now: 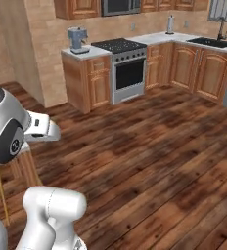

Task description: Grab the garlic and onion from the fridge, place them in the blender, close the lid, and turn on the blender to create a marinade.

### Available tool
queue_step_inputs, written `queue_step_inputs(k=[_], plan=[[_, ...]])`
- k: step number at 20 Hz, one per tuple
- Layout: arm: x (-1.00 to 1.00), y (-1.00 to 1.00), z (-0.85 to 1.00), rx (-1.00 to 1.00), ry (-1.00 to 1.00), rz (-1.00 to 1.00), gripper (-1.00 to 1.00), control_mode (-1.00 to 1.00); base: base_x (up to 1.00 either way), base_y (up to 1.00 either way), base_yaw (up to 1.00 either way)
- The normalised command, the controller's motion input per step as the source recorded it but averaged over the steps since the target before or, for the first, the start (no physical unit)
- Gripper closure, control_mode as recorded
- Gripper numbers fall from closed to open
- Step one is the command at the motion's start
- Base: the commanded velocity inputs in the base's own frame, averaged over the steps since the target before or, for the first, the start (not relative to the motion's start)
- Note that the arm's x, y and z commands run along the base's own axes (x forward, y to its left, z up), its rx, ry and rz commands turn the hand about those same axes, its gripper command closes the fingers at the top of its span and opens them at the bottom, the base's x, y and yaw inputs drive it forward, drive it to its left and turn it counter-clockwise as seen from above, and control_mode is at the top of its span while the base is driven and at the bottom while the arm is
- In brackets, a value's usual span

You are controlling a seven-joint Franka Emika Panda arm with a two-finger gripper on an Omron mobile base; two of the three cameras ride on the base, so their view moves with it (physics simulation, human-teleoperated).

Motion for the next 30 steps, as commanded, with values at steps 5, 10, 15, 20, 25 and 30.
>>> queue_step_inputs(k=[5,10,15,20,25,30], plan=[[0.0,0.0,0.0,0.0,0.0,0.0,-1.0,1.0,0.53,-0.81,-0.63],[0.0,0.0,0.0,0.0,0.0,0.0,-1.0,1.0,0.77,-0.64,-0.52],[0.0,0.0,0.0,0.0,0.0,0.0,-1.0,1.0,0.95,-0.42,-0.43],[0.0,0.0,0.0,0.0,0.0,0.0,-1.0,1.0,1.0,-0.16,-0.38],[0.0,0.0,0.0,0.0,0.0,0.0,-1.0,1.0,1.0,-0.01,-0.36],[0.0,0.0,0.0,0.0,0.0,0.0,-1.0,1.0,1.0,0.01,-0.32]])
